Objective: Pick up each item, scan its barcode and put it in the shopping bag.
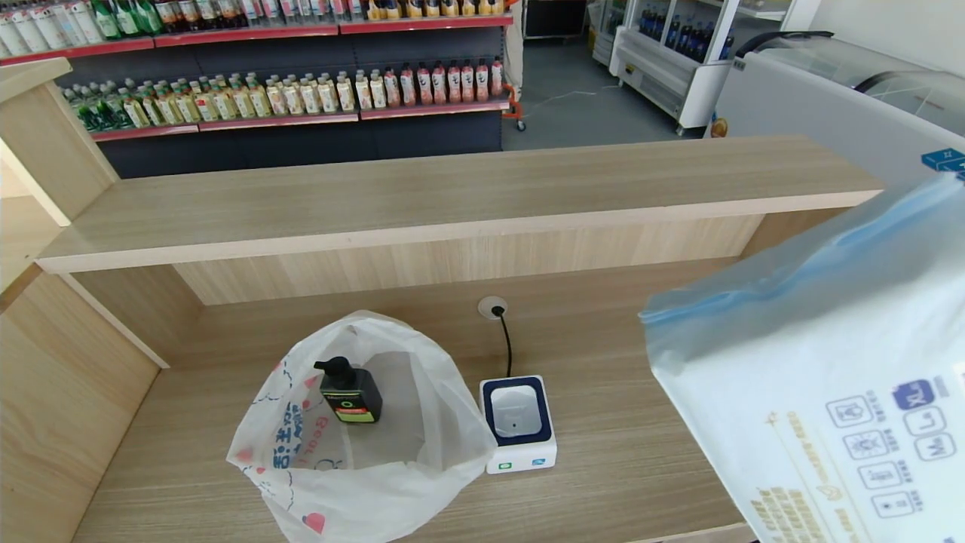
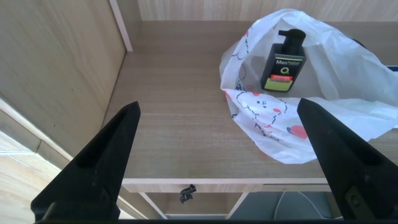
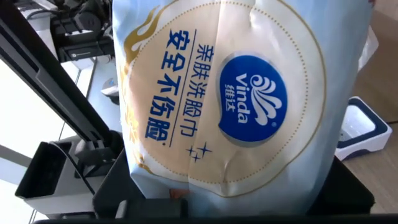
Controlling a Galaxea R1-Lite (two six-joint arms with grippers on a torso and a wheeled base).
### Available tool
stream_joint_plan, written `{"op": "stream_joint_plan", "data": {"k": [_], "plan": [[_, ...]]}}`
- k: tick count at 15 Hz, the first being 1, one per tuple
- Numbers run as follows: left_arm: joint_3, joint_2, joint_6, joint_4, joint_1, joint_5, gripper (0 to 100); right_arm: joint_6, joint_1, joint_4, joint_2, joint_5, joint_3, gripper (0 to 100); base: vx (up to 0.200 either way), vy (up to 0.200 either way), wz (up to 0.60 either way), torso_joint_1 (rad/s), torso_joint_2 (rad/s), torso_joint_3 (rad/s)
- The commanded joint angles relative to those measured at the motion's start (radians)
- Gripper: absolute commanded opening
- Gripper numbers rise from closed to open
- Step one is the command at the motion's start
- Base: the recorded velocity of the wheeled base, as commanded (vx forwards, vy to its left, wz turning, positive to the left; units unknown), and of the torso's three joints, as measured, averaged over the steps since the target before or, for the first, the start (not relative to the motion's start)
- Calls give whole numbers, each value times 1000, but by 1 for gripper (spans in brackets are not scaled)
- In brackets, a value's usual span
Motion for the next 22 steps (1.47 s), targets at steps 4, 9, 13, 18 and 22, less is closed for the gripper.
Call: {"op": "stream_joint_plan", "data": {"k": [4, 9, 13, 18, 22], "plan": [[0, 0, 0, 0, 0, 0, 100, -9, 7, -13, -8, -13, -3, 0, 0, 0, 0, 0, 0, 0], [0, 0, 0, 0, 0, 0, 100, -26, -56, -18, -67, -55, 38, 0, 0, 0, 0, 0, 0, 0], [0, 0, 0, 0, 0, 1, 100, -98, -100, -151, -35, -256, 41, 0, 0, 0, 0, 0, 0, 0], [0, 0, 0, 0, 0, 0, 100, -84, -169, -351, -56, -690, 102, 0, 0, 0, 0, 0, 0, 0], [0, 0, 0, 0, 0, 1, 100, 121, 56, -558, -131, -1205, 221, 0, 0, 0, 0, 0, 0, 0]]}}
